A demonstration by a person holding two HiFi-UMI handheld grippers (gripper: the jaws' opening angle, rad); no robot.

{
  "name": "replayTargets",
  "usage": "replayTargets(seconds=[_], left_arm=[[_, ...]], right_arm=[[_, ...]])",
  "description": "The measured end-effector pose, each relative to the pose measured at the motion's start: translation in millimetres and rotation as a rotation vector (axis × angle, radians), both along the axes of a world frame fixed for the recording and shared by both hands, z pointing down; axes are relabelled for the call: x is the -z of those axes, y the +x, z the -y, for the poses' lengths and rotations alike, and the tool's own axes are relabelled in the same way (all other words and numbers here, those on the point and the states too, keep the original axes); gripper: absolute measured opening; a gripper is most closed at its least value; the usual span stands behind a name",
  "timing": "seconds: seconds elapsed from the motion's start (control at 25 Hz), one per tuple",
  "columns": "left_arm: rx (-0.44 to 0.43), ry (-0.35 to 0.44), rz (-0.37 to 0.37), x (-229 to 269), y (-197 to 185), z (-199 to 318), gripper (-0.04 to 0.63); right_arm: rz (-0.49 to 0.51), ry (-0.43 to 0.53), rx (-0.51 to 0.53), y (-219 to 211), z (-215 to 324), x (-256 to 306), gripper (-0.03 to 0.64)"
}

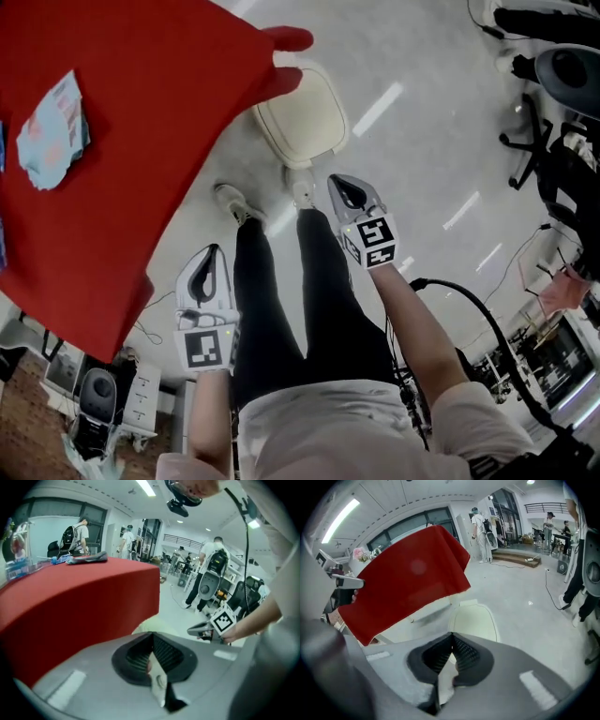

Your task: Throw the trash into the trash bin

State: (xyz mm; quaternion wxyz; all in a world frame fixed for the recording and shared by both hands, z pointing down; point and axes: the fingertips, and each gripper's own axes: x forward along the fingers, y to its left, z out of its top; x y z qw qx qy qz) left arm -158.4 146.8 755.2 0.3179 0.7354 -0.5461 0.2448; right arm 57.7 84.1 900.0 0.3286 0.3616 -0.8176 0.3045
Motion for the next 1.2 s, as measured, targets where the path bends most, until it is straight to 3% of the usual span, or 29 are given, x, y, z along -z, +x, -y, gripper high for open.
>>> replayTargets(seconds=[0.56,0.84,1.08,1.2], left_arm=[[-0.027,-0.029,-0.002,-70.3,4.5,-1.1,0.005],[-0.026,-0.027,-0.006,-75.6,7.9,-0.4,0.005],[-0.028,-0.029,-0.01,-76.2,12.4,-4.6,0.005],[-0.03,-0.022,-0.007,-72.7,14.9,-6.0,0.005]], right_arm=[[-0.157,-0.131,-0.033,17.0,-9.0,-159.9,0.0],[-0.235,-0.132,-0.027,18.5,-8.8,-165.0,0.002],[-0.24,-0.22,-0.055,23.6,-8.5,-176.0,0.002],[-0.246,-0.203,-0.044,25.8,-10.4,-177.2,0.002]])
